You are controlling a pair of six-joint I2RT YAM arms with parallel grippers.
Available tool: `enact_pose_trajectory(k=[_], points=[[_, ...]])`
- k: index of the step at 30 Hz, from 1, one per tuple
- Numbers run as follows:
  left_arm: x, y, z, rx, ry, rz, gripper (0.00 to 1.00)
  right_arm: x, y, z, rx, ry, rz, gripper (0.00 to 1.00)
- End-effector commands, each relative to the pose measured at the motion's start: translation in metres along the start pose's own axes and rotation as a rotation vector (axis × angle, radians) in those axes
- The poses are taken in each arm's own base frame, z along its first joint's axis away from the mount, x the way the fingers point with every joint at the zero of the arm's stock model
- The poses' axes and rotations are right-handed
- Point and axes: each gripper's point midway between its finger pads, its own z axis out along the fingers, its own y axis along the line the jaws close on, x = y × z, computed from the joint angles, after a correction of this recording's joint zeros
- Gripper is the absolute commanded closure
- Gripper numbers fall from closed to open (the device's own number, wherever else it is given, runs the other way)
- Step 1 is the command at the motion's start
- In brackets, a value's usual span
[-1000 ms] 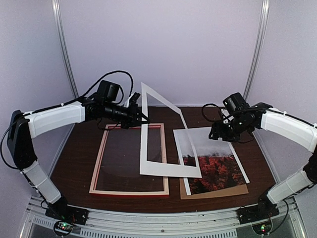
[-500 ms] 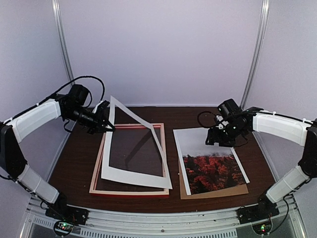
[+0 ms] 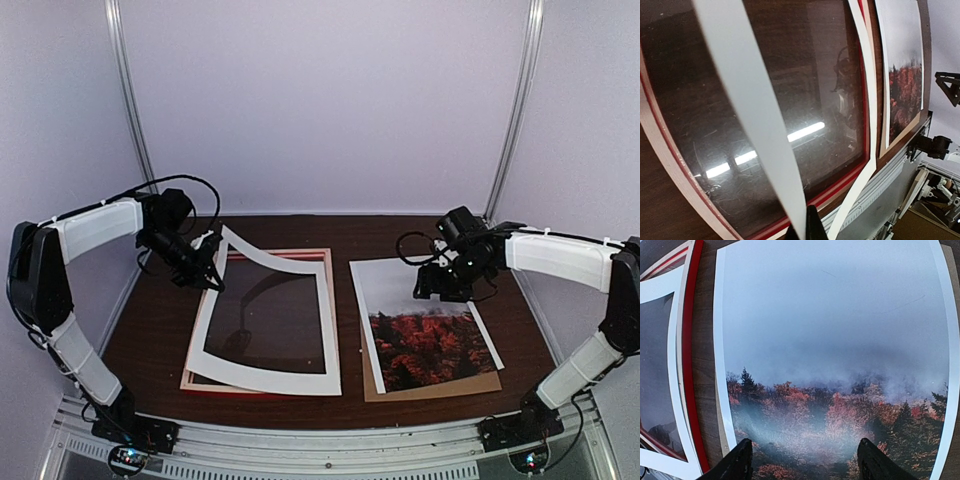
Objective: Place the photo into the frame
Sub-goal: Place the mat board on the glass panel.
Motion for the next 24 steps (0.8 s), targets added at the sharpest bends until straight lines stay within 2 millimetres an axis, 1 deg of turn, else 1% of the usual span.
enact_pose_trajectory(k=[1, 3, 11, 14, 24], points=[[-0.007, 0.015, -0.009, -0.087, -0.029, 0.002, 1.00, 0.005, -0.001, 0.009, 0.003, 0.012, -0.011, 0.29], [-0.009, 0.019, -0.011, -0.105, -0.039, -0.004, 1.00, 0.005, -0.001, 0.010, 0.005, 0.017, -0.013, 0.29], [-0.020, 0.021, -0.018, -0.137, -0.111, 0.044, 1.00, 0.006, -0.001, 0.016, 0.004, 0.030, -0.009, 0.29], [-0.025, 0.022, -0.016, -0.136, -0.122, 0.040, 1.00, 0.007, 0.000, 0.018, 0.002, 0.036, -0.007, 0.29], [-0.032, 0.026, -0.010, -0.136, -0.110, 0.027, 1.00, 0.008, -0.001, 0.019, 0.005, 0.040, -0.005, 0.30]])
